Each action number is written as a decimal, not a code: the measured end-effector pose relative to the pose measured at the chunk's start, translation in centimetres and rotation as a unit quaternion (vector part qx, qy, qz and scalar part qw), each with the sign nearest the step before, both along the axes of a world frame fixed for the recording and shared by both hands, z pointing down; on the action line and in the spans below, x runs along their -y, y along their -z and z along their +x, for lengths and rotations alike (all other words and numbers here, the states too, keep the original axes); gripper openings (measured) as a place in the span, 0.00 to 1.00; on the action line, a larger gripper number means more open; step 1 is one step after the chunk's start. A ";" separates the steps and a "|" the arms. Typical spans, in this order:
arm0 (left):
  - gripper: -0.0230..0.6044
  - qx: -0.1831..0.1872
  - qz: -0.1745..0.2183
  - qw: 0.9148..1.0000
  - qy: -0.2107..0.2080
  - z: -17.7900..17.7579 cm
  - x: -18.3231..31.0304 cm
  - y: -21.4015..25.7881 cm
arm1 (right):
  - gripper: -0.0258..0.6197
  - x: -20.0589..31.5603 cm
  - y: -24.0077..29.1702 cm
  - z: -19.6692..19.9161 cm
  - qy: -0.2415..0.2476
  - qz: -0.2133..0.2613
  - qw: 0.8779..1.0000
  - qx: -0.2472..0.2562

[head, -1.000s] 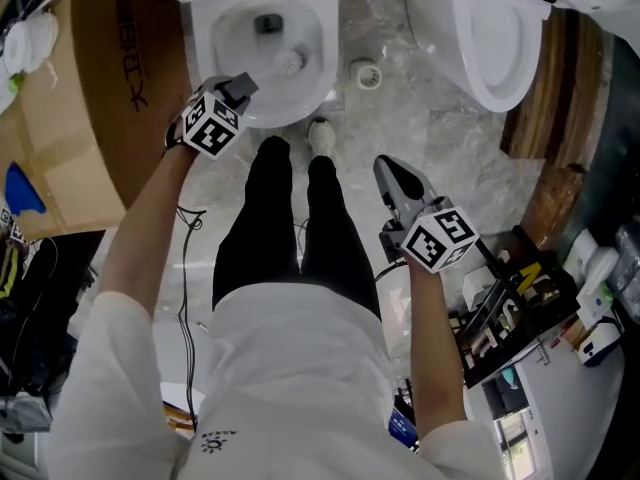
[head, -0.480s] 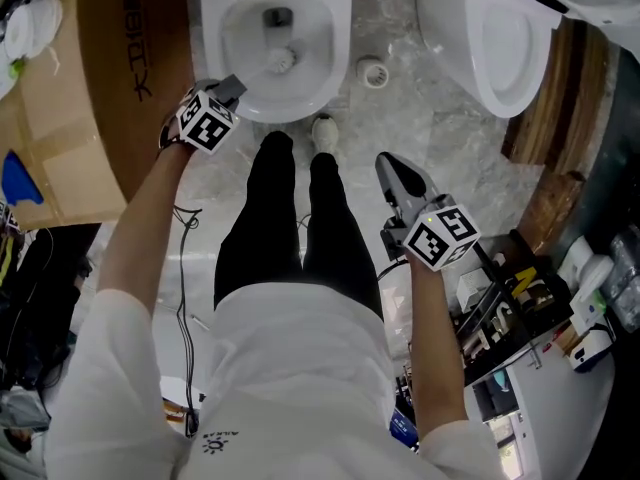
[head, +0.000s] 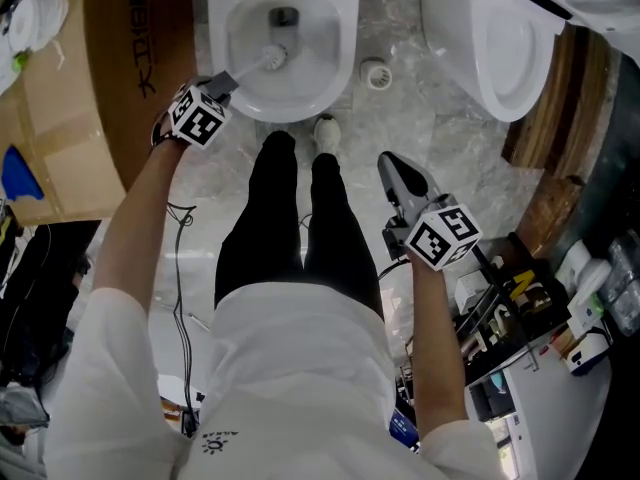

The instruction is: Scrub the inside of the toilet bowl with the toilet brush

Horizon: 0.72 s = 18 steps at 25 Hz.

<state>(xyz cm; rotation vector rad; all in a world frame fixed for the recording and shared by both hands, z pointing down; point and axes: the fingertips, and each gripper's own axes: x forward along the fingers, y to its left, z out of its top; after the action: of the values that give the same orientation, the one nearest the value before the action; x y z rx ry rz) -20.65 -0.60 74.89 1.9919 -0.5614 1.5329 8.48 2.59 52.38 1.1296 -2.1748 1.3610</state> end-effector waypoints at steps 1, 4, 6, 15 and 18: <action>0.28 0.001 0.001 1.000 -0.002 -0.1 0.2 0.1 | 0.04 0.1 0.0 0.0 -0.001 0.000 1.000 0.000; 0.28 0.009 0.005 1.000 -0.006 -0.7 0.6 0.2 | 0.04 0.2 0.1 -0.2 -0.002 0.001 1.000 0.001; 0.28 0.015 0.010 1.000 -0.004 -1.2 1.2 0.2 | 0.04 0.2 0.1 -0.2 -0.003 0.001 1.000 0.002; 0.28 0.062 0.073 0.995 0.032 -4.3 8.5 2.9 | 0.04 0.8 0.2 0.0 -0.013 0.002 1.000 0.001; 0.28 0.061 0.075 0.995 0.027 -4.1 9.7 2.6 | 0.04 1.2 0.4 0.2 -0.018 0.004 1.000 0.001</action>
<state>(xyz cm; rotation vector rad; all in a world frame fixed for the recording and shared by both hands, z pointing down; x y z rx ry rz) -24.71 -10.32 72.33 1.9838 -0.7950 1.6288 8.65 1.43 52.02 1.1776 -2.1730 1.3698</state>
